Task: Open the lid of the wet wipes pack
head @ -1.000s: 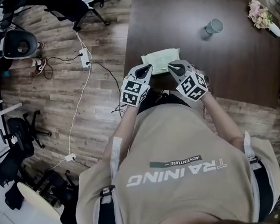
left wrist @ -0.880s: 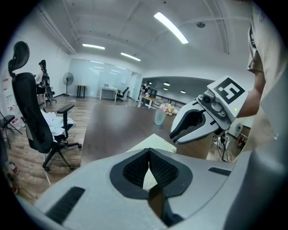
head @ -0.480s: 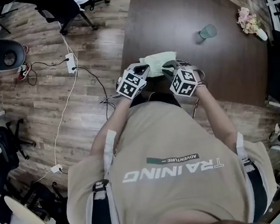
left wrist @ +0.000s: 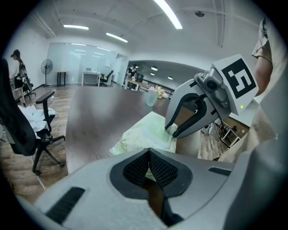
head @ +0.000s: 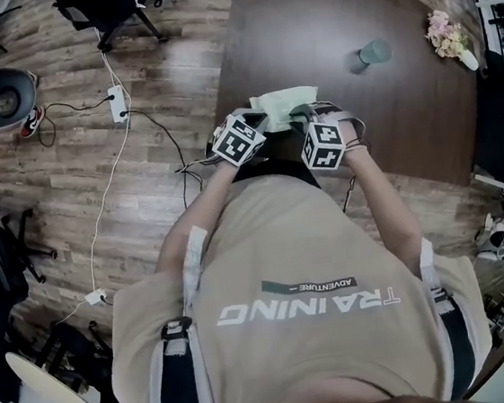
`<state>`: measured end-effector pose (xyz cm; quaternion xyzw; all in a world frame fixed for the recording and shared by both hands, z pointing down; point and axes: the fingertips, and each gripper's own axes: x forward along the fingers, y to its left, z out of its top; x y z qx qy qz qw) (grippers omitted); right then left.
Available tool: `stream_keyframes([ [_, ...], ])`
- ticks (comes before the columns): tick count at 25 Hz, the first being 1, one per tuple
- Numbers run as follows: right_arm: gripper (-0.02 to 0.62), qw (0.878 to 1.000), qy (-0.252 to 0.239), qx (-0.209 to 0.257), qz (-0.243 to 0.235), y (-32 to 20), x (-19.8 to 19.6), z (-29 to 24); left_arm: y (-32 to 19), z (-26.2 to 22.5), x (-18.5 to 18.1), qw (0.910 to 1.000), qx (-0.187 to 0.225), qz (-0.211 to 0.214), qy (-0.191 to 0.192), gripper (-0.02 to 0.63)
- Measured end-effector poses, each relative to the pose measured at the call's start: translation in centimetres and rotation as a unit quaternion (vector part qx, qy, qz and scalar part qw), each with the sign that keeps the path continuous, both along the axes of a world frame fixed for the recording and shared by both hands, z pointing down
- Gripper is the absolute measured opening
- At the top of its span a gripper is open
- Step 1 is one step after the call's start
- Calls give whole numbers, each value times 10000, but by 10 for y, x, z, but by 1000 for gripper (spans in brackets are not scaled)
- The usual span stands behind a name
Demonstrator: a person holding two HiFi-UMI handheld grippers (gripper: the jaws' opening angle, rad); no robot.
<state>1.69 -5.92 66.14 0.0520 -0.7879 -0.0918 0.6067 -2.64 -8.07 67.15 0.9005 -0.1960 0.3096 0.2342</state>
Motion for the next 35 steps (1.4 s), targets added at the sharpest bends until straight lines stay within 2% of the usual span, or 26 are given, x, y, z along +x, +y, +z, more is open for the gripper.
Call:
stream_keyframes([
  [3,64,9998,135,-26,-105,1,-1,0,1,0,-2,9999,-63,74,-66,9],
  [5,101,9997,218,-69,-105,2,3,2,2,-2,-1,9999,-125,52,-42,9],
  [12,106,9995,98,222,-192,-4,3,5,5,6,0,9995,-247,184,45,9],
  [17,106,9992,36,388,-126,-3,2,2,6,6,1,9983,-106,556,-151,9],
  [22,80,9995,-84,308,-30,-1,3,-7,8,8,3,9923,111,1088,-577,9],
  [28,80,9997,30,240,-84,-2,4,-10,9,12,4,9876,432,1248,-847,9],
  [30,80,9993,-14,371,8,-8,5,-14,10,15,4,9853,461,1354,-936,9],
  [32,14,9975,-199,637,248,-21,5,-26,13,18,3,9848,394,1411,-928,9],
  [35,15,9982,-250,509,210,-28,1,-39,12,19,1,9876,258,1317,-813,9],
])
